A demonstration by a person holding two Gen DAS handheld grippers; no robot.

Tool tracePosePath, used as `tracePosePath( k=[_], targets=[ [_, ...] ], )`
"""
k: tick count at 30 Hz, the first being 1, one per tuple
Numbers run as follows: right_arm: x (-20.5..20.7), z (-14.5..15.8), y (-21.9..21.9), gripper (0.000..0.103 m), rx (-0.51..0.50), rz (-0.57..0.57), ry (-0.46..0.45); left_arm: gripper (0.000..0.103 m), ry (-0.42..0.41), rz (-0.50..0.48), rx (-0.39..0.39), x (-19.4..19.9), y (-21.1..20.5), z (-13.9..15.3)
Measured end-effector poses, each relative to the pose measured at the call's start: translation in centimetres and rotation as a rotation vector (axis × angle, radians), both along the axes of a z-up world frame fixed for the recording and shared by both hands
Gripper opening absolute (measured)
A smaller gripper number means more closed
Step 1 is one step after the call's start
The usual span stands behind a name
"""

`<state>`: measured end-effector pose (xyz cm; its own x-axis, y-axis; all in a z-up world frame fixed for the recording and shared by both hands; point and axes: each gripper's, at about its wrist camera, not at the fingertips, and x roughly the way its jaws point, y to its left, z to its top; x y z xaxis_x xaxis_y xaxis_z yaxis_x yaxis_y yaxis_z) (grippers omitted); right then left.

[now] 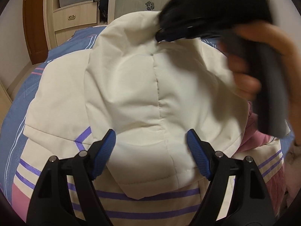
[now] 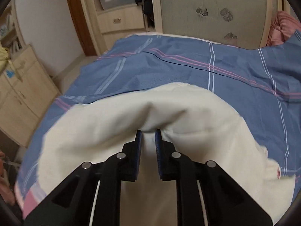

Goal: Fold large clothes

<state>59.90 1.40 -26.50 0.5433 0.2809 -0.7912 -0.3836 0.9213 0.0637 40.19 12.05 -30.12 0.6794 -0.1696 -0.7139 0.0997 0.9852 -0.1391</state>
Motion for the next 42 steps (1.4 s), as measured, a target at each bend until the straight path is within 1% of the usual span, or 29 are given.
tracePosePath(
  k=[2,3,4,5,6,8,10,12,14,15,16,18,19,20,21,22,24,25,26,28,30,31,32,34,36,38,40,41,42],
  targets=[
    [2.5,-2.6,1.4,0.016,-0.056,-0.033,0.068,0.079,0.003,0.004,-0.008,0.2,0.2,-0.1],
    [2.6,-3.9,1.5,0.016,-0.073,-0.043,0.079,0.079,0.006,0.004,-0.010,0.3,0.2,-0.1],
    [2.4,-4.3,1.7,0.016,-0.097,-0.042,0.069,0.079,0.009,0.002,-0.014,0.1,0.3,-0.2],
    [1.5,-4.0,1.8,0.016,-0.116,-0.027,0.051,0.079,0.009,0.000,-0.023,0.1,0.5,-0.2],
    [0.8,-3.3,1.9,0.017,-0.119,-0.006,0.039,0.079,0.002,-0.002,-0.037,0.0,0.7,0.0],
    [-0.8,-1.4,0.6,0.026,-0.073,0.034,0.043,0.079,-0.037,-0.009,-0.065,-0.6,1.0,0.8],
    [-4.1,1.6,-2.5,0.045,0.041,0.056,0.019,0.079,-0.100,-0.023,-0.105,-1.4,1.4,2.1],
    [-7.0,3.8,-5.6,0.047,0.096,0.053,-0.055,0.079,-0.164,-0.042,-0.162,-2.3,1.6,3.2],
    [-9.6,4.9,-8.7,0.047,0.094,0.034,-0.111,0.079,-0.209,-0.056,-0.218,-2.9,1.8,3.8],
    [-10.2,4.8,-9.6,0.047,0.088,0.023,-0.113,0.079,-0.212,-0.060,-0.230,-3.0,1.7,3.9],
    [-10.8,3.9,-10.6,0.047,0.071,0.020,-0.086,0.079,-0.205,-0.063,-0.228,-2.9,1.4,3.9],
    [-11.2,0.9,-11.6,0.047,0.011,0.021,0.002,0.079,-0.165,-0.056,-0.191,-2.2,0.9,3.1],
    [-11.5,-1.4,-12.0,0.047,-0.041,0.019,0.055,0.079,-0.132,-0.046,-0.170,-1.9,0.5,2.6],
    [-11.9,-3.3,-12.2,0.047,-0.068,0.022,0.077,0.079,-0.083,-0.034,-0.145,-1.0,0.2,1.8],
    [-12.1,-4.2,-12.4,0.047,-0.068,0.030,0.074,0.078,-0.046,-0.029,-0.132,-0.4,0.4,1.0],
    [-12.4,-4.4,-12.5,0.047,-0.059,0.036,0.060,0.078,-0.025,-0.026,-0.122,0.2,0.4,0.4],
    [-12.2,-2.8,-12.7,0.047,-0.018,0.026,0.061,0.078,-0.035,-0.019,-0.092,0.3,0.2,0.4],
    [-12.1,-1.5,-12.9,0.047,0.036,0.018,0.046,0.078,-0.040,-0.017,-0.081,0.3,0.1,0.5],
    [-12.0,0.1,-13.1,0.047,0.112,0.023,0.011,0.078,-0.036,-0.018,-0.078,0.4,0.2,0.4],
    [-10.9,2.7,-12.3,0.047,0.192,0.032,-0.043,0.078,-0.026,-0.015,-0.078,0.4,0.2,0.1],
    [-9.2,4.5,-10.5,0.047,0.234,0.050,-0.062,0.078,-0.022,-0.014,-0.076,0.3,0.0,0.0],
    [-8.2,5.3,-9.1,0.047,0.253,0.079,-0.073,0.078,-0.022,-0.015,-0.074,0.2,-0.1,0.0],
    [-7.1,5.9,-7.4,0.047,0.256,0.105,-0.082,0.078,-0.021,-0.016,-0.072,0.2,-0.1,0.0],
    [-4.9,6.0,-4.3,0.047,0.230,0.129,-0.072,0.078,-0.019,-0.017,-0.070,0.0,-0.4,0.0],
    [-2.1,4.5,-0.8,0.047,0.171,0.139,-0.034,0.078,-0.017,-0.020,-0.072,-0.1,-0.4,0.0],
    [0.7,1.2,2.5,0.047,0.082,0.140,0.045,0.078,-0.018,-0.018,-0.071,-0.1,-0.3,-0.1],
    [2.6,-2.2,4.2,0.048,0.018,0.111,0.102,0.079,-0.019,-0.009,-0.073,-0.1,0.0,-0.1],
    [3.0,-3.6,4.6,0.048,-0.004,0.097,0.103,0.079,-0.018,-0.004,-0.076,-0.1,0.1,-0.1],
    [2.8,-4.1,4.8,0.049,-0.016,0.096,0.087,0.078,-0.015,-0.002,-0.075,-0.1,0.2,-0.1]
  ],
)
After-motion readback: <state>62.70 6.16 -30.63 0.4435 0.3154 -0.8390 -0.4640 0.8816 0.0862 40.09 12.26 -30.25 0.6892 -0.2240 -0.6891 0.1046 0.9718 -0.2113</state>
